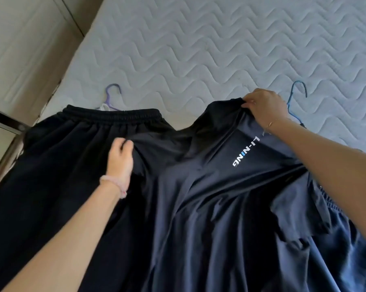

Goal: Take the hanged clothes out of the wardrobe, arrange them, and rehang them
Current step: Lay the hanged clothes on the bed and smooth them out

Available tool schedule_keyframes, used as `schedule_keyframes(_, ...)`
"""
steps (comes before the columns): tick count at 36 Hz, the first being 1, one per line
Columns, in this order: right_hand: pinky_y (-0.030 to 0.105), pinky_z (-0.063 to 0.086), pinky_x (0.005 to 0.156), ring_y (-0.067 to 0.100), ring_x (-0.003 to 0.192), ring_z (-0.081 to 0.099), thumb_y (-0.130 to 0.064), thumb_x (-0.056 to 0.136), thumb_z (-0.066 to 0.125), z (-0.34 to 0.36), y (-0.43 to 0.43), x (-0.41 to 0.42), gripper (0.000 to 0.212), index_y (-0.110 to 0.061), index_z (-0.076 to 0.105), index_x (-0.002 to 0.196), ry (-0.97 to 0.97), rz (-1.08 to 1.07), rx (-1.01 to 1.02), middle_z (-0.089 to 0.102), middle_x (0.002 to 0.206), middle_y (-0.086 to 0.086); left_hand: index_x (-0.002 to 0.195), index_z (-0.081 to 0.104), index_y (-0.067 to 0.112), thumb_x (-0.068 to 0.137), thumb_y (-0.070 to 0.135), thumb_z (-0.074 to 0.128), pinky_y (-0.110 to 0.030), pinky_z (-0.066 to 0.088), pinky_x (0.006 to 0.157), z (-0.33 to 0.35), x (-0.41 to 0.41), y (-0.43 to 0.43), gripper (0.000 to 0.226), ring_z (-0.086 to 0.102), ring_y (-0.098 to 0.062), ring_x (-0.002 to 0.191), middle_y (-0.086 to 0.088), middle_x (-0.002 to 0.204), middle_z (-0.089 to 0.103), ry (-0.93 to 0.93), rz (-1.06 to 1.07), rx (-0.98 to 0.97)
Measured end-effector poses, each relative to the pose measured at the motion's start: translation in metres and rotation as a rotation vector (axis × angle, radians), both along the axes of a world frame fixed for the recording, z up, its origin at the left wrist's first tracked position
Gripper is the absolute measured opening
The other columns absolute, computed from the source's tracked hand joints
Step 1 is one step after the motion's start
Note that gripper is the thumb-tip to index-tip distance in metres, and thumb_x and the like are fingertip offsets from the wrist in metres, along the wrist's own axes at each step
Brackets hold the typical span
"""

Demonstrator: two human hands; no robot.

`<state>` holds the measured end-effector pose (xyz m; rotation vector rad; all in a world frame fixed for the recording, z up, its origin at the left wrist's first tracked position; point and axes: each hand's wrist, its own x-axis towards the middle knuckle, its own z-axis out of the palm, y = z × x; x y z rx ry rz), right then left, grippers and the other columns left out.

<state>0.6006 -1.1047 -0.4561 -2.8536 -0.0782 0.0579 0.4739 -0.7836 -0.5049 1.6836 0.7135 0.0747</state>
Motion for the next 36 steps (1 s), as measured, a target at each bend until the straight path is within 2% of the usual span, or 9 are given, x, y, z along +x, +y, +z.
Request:
schedule_keyframes(5,0.041,0.044,0.081,0.038,0.104,0.054,-0.021,0.092,0.051,-0.003,0.02,0.011,0.023,-0.009,0.069,0.1,-0.052,-0.025,-0.011,0.061,0.109,0.015,0.092,0.047,0.014,0.096,0.014,0.043,-0.006,0.037,0.069,0.039,0.023,0.045,0.005,0.043,0.004,0.068,0.014,0.077,0.044,-0.244,0.147,0.294)
schedule_keyframes(9,0.043,0.04,0.096,0.037,0.116,0.048,-0.019,0.093,0.047,-0.016,0.046,0.021,0.028,-0.006,0.063,0.113,0.051,0.094,-0.032,0.056,0.121,0.019,0.1,0.044,0.014,0.098,0.016,0.042,-0.014,0.032,0.071,0.014,0.012,0.077,0.004,0.047,-0.004,0.074,0.011,0.082,0.047,0.033,0.067,0.39)
schedule_keyframes(13,0.049,0.015,0.116,0.026,0.139,0.028,-0.02,0.091,0.051,-0.036,0.057,0.017,0.057,-0.022,0.032,0.145,0.24,0.22,-0.03,0.034,0.15,0.003,0.119,0.049,0.006,0.096,0.008,0.041,-0.026,0.037,0.09,-0.013,0.0,0.099,0.024,0.055,-0.025,0.113,-0.006,0.122,0.061,0.267,0.037,0.38)
schedule_keyframes(16,0.048,0.026,0.112,0.029,0.133,0.037,-0.009,0.087,0.048,-0.038,0.043,0.007,0.055,-0.02,0.04,0.14,0.117,0.154,0.079,0.043,0.144,0.006,0.124,0.048,0.006,0.093,0.004,0.043,-0.027,0.038,0.089,-0.011,-0.002,0.09,0.031,0.055,-0.027,0.113,-0.007,0.126,0.058,0.284,0.004,0.476)
schedule_keyframes(19,0.043,0.035,0.104,0.035,0.125,0.044,-0.004,0.084,0.046,-0.036,0.007,-0.007,0.051,-0.013,0.047,0.134,0.047,-0.018,0.119,0.049,0.136,0.014,0.121,0.052,0.005,0.091,0.001,0.045,-0.037,0.043,0.09,-0.002,0.005,0.069,0.031,0.052,-0.031,0.114,-0.015,0.125,0.054,0.145,-0.117,0.786)
schedule_keyframes(25,0.044,0.033,0.105,0.04,0.129,0.038,-0.02,0.09,0.052,-0.048,-0.078,-0.038,0.054,-0.008,0.037,0.14,0.262,-0.482,0.064,0.04,0.142,0.022,0.121,0.055,0.005,0.09,0.005,0.049,-0.04,0.038,0.1,0.003,0.052,0.017,0.032,0.048,-0.033,0.117,-0.014,0.126,0.054,-0.071,-0.584,1.02)
schedule_keyframes(28,0.04,0.036,0.103,0.038,0.124,0.046,-0.025,0.09,0.054,-0.056,-0.094,-0.048,0.049,-0.003,0.047,0.133,0.376,-0.582,0.139,0.051,0.135,0.021,0.129,0.05,0.006,0.094,0.014,0.049,-0.038,0.034,0.105,-0.001,0.087,-0.013,0.036,0.044,-0.031,0.124,-0.012,0.132,0.051,-0.067,-0.82,1.106)
schedule_keyframes(31,0.04,0.045,0.09,0.039,0.106,0.057,-0.016,0.089,0.054,-0.064,-0.096,-0.052,0.029,0.003,0.066,0.108,0.362,-0.564,0.177,0.065,0.114,0.022,0.136,0.042,0.004,0.099,0.021,0.039,-0.038,0.031,0.109,-0.005,0.117,-0.042,0.042,0.038,-0.03,0.131,-0.013,0.14,0.045,0.005,-0.952,1.116)
schedule_keyframes(36,0.037,0.045,0.092,0.033,0.111,0.056,-0.012,0.085,0.059,-0.078,-0.099,-0.05,0.026,-0.011,0.068,0.109,0.279,-0.566,0.208,0.067,0.114,0.016,0.13,0.045,0.0,0.102,0.027,0.026,-0.043,0.039,0.101,-0.021,0.149,-0.074,0.044,0.047,-0.036,0.121,-0.022,0.135,0.046,0.276,-0.988,1.017)
